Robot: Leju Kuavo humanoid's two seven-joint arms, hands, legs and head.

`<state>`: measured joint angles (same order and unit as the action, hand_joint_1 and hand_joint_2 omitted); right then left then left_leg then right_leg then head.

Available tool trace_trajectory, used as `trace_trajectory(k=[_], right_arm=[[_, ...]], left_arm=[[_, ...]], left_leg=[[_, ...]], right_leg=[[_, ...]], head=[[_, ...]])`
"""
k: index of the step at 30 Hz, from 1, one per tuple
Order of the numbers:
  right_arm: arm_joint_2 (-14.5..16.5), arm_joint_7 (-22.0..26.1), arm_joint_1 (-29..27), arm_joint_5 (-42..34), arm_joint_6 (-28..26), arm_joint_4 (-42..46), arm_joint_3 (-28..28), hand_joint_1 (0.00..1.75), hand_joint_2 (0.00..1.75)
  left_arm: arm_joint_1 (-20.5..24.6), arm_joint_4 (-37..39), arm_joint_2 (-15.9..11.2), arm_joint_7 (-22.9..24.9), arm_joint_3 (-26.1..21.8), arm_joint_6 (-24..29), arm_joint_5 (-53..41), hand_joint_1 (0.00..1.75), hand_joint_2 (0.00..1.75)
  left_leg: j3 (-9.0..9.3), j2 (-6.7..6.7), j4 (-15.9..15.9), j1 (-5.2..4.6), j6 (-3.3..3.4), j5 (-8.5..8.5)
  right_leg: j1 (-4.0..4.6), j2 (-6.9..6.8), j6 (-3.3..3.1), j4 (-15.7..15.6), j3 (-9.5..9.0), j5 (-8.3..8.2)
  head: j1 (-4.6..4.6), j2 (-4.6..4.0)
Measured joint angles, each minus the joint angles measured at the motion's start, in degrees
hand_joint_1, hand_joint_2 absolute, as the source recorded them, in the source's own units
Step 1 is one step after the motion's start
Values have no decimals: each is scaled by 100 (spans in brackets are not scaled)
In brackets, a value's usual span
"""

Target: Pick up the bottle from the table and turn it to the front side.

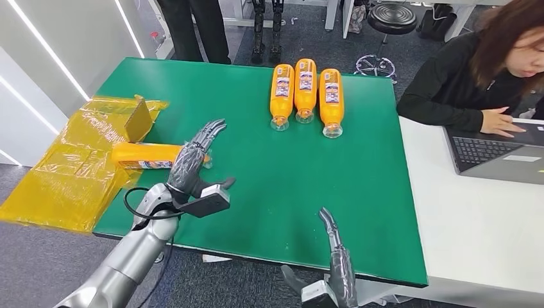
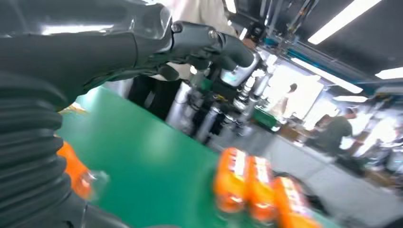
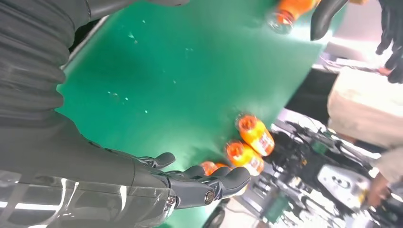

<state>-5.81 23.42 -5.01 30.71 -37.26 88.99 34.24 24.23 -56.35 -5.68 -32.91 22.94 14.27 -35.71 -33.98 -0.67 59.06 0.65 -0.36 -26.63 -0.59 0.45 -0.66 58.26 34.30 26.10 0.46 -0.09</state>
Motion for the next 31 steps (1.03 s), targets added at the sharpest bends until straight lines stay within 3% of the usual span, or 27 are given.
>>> trace_trajectory(k=[4, 10, 21, 31], right_arm=[[1, 481, -49, -367, -165, 46, -1, 0, 175], [-1, 1317, -168, -914, -180, 453, -1, 0, 175], [-36, 1533, -264, -856, -180, 1049, -1, 0, 175], [-44, 1516, -266, -519, -140, 1430, -3, 0, 175]], left_arm=[[-501, -752, 193, -581, 47, -863, 1515, 0, 175], [-1187, -1806, 542, -728, 235, -1993, 3540, 0, 175], [-2054, -2587, 1133, -730, 271, -2532, 3733, 0, 175], [-2370, -2888, 1341, -730, 269, -2559, 3708, 0, 175]], left_leg=[[0, 1, 0, -1, 0, 0], [-2, 2, 1, -2, 2, -3], [-2, 2, 0, -1, 3, -5], [-3, 3, 0, -1, 3, -5]], right_leg=[[-1, -2, 0, 0, -2, 0], [-2, -5, 1, -2, -1, 0], [-1, -6, 1, -1, -2, 1], [-1, -9, 1, -1, -3, 1]], head=[[1, 0], [1, 0], [1, 0], [0, 0]])
